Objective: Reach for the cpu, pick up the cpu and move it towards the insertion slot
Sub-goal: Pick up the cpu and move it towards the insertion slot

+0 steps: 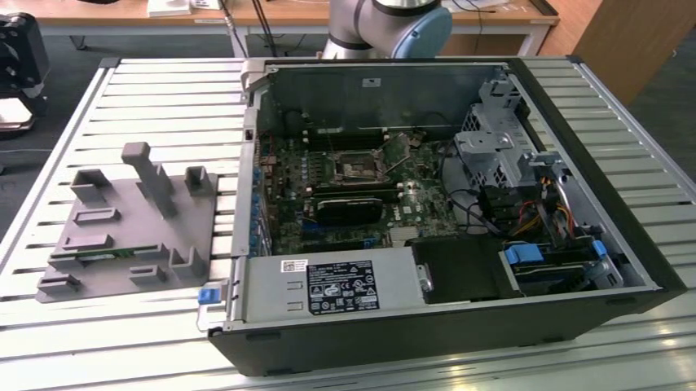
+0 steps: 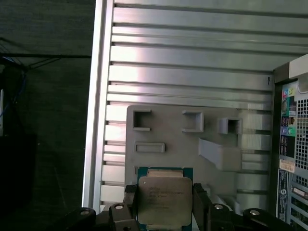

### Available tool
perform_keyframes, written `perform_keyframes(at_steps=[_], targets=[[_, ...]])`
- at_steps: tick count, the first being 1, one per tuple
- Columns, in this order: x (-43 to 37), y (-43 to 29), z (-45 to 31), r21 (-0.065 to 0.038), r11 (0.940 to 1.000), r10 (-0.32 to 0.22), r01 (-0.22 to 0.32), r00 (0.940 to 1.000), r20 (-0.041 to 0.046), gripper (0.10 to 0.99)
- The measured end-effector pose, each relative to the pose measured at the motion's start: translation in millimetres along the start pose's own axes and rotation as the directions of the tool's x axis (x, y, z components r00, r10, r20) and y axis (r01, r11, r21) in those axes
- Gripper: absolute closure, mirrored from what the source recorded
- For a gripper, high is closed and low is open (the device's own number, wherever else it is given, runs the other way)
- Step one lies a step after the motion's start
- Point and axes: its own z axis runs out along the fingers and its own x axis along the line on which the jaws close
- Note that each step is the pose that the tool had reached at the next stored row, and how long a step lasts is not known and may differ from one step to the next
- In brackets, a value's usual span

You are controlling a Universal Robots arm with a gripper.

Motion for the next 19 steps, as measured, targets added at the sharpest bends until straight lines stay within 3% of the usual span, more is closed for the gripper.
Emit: perform_keyframes(at_steps=[8,16,19], targets=[[-12.7,-0.5,-2.7,0.0,1.0,0.0,0.0,1.0,-0.0007,0.541],[-16.7,-0.1,-18.6,0.0,1.0,0.0,0.0,1.0,-0.0022,0.541],[-20.4,-0.1,-20.6,0.0,1.0,0.0,0.0,1.0,-0.0025,0.541]])
